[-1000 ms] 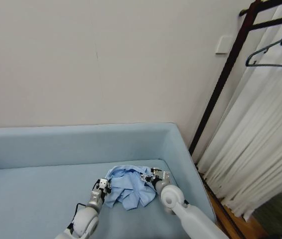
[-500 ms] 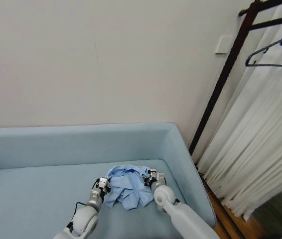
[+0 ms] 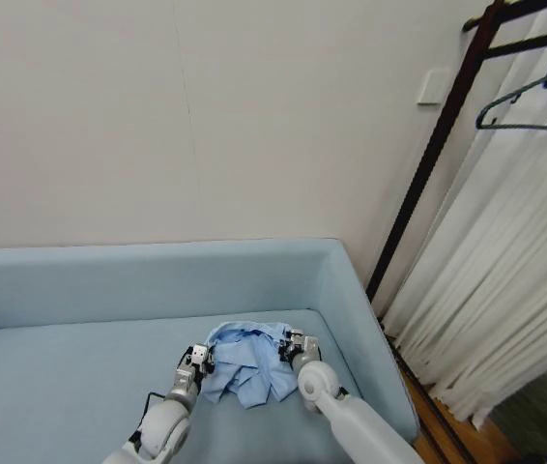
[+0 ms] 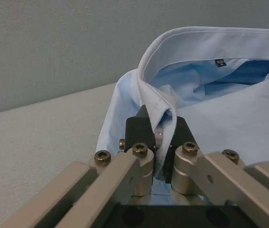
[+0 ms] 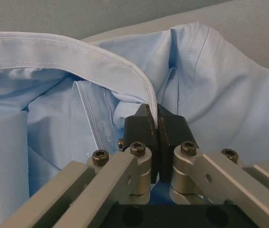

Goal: Pick up the clothes from the sofa and hang them on the clothes hanger.

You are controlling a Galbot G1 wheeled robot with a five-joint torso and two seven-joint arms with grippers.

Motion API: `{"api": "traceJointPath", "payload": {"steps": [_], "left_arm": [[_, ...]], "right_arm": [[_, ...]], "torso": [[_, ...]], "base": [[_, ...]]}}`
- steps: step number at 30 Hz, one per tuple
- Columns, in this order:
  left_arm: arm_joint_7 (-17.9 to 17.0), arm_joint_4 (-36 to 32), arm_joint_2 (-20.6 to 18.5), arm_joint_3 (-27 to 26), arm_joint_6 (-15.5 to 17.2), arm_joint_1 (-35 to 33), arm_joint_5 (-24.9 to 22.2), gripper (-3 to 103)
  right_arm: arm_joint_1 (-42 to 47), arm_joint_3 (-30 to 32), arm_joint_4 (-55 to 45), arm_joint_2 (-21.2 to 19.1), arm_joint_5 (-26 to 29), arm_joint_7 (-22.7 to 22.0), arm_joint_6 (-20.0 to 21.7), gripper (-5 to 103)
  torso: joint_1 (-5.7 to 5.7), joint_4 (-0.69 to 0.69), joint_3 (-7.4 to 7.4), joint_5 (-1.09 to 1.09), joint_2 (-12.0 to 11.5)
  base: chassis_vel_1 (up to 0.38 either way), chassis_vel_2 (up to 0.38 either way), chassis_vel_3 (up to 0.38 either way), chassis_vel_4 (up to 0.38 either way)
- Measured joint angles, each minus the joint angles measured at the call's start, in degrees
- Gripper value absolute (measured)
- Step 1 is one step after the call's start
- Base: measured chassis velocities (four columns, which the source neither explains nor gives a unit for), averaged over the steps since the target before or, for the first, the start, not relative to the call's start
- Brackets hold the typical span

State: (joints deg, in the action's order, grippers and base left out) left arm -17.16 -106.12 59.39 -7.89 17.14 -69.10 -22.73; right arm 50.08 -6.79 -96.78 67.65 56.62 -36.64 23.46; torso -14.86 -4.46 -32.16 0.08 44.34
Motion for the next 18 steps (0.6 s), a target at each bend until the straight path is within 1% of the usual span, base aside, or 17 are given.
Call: {"api": "traceJointPath", "payload": {"steps": [9, 12, 13, 17, 18], "left_arm": [[0.01, -0.48, -0.34, -0.38, -0.25, 0.48, -0.13, 3], [0.25, -1.91, -1.35, -1.09, -0.94, 0.64, -0.27, 3], [0.25, -1.91, -1.35, -1.09, -0.94, 0.64, -0.27, 3], [1.02, -4.34, -3.16, -2.77, -2.14, 0.76, -0.3, 3], [1.02, -4.34, -3.16, -2.77, -2.14, 0.76, -0.3, 3]], "right_arm": [[-0.81, 0.88, -2.26, -0.97, -0.8, -0.16, -0.47, 1], [-1.53, 1.87, -5.82, -2.84, -1.31, -0.18, -0.59, 1], [-1.53, 1.87, -5.82, -2.84, -1.31, -0.18, -0.59, 1], [-2.4, 2.66, -11.66, -6.08, -1.03, -0.09, -0.42, 1], [-2.4, 2.66, -11.66, -6.08, -1.03, -0.09, -0.42, 1]], "torso": [[0.0, 0.0, 0.0, 0.0, 0.0], [0.0, 0.0, 0.0, 0.0, 0.0], [0.0, 0.0, 0.0, 0.0, 0.0], [0.0, 0.0, 0.0, 0.0, 0.0], [0.0, 0.0, 0.0, 0.0, 0.0]], "base": [[0.0, 0.0, 0.0, 0.0], [0.0, 0.0, 0.0, 0.0], [0.0, 0.0, 0.0, 0.0], [0.0, 0.0, 0.0, 0.0], [0.0, 0.0, 0.0, 0.0]]}}
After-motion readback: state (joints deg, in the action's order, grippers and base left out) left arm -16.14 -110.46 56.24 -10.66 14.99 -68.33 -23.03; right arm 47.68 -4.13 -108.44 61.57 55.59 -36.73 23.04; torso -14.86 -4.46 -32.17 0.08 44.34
